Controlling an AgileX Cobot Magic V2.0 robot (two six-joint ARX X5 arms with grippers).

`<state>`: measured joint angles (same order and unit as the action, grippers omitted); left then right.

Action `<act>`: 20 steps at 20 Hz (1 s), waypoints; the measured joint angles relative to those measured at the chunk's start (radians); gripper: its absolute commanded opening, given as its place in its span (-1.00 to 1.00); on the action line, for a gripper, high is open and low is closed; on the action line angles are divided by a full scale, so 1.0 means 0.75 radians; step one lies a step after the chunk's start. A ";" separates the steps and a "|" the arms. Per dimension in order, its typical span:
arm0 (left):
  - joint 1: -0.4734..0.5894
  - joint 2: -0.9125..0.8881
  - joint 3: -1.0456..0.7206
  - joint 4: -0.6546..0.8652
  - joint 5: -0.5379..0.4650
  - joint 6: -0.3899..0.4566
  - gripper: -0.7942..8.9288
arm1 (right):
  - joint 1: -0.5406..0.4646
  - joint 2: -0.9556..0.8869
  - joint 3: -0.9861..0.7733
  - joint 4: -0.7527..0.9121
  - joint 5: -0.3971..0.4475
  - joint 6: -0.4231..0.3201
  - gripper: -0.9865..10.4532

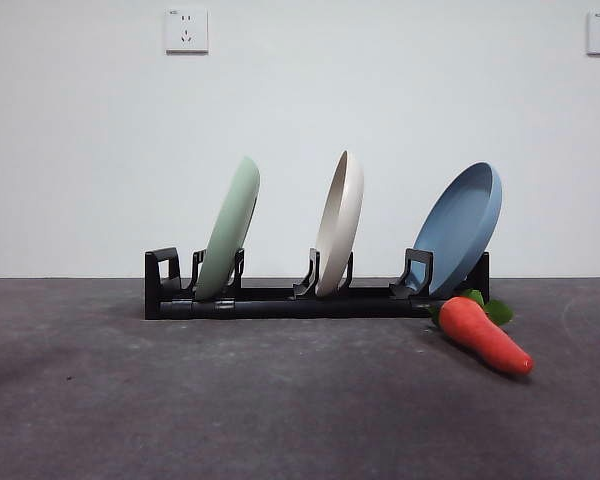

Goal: Take the green plate from the plate rack,put the plate on the table,take the carrot from the table,put the carrot in the plate

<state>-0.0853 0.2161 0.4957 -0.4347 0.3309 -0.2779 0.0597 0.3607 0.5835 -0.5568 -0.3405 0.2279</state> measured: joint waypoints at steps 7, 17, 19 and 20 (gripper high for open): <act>0.000 0.234 0.242 -0.250 0.248 0.122 -0.85 | 0.000 0.314 0.320 -0.402 -0.163 -0.229 -0.85; 0.000 0.401 0.394 -0.568 0.341 0.312 -0.15 | 0.009 0.498 0.444 -0.676 -0.243 -0.417 -0.28; 0.000 0.419 0.394 -0.609 0.337 0.312 0.39 | 0.009 0.498 0.444 -0.676 -0.243 -0.414 0.24; 0.000 0.430 0.394 -0.615 0.336 0.313 0.39 | 0.009 0.498 0.444 -0.676 -0.243 -0.414 0.26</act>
<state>-0.0853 0.5385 0.7914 -0.8959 0.5831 -0.0433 0.0662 0.7345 0.9161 -1.0641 -0.5228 -0.0826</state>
